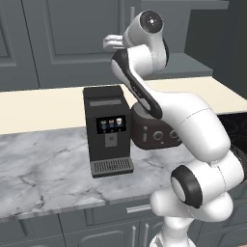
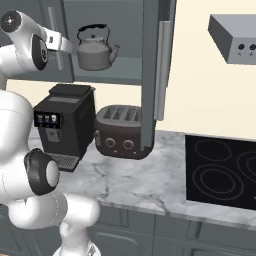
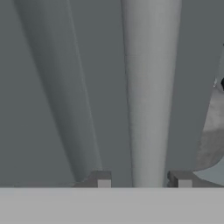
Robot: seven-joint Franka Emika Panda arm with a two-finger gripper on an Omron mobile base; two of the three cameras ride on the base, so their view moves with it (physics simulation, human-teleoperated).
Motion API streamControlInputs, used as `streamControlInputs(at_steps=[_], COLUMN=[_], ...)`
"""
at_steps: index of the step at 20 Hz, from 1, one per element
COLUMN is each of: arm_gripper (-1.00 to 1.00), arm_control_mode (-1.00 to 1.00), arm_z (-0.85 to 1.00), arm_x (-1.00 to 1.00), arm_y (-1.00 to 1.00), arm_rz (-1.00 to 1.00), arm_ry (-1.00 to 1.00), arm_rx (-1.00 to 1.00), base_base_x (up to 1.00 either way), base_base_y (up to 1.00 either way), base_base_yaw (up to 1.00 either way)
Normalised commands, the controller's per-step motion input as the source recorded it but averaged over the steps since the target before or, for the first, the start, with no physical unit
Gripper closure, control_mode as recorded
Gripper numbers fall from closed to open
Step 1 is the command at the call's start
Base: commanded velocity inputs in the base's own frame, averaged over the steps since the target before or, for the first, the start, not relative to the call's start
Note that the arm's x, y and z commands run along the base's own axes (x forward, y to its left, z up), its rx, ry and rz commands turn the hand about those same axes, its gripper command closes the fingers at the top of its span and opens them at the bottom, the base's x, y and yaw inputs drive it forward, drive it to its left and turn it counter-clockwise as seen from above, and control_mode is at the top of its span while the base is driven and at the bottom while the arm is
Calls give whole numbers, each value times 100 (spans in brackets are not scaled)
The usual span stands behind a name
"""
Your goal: Open the cabinet, pick the kettle from the cabinet, and place it in the sink.
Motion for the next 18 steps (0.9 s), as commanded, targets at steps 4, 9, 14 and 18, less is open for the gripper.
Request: streamControlInputs(at_steps=[4,9,14,18], arm_gripper=[100,100,100,100], arm_control_mode=[-100,-100,-100,-100], arm_z=[-15,-15,-10,-4], arm_x=[0,-3,-11,-21], arm_y=[51,51,51,48], arm_rz=[0,0,0,0], arm_ry=[0,-3,-2,0], arm_rx=[0,0,0,0], base_base_x=[0,0,0,0], base_base_y=[0,0,0,0], base_base_yaw=[0,0,0,0])
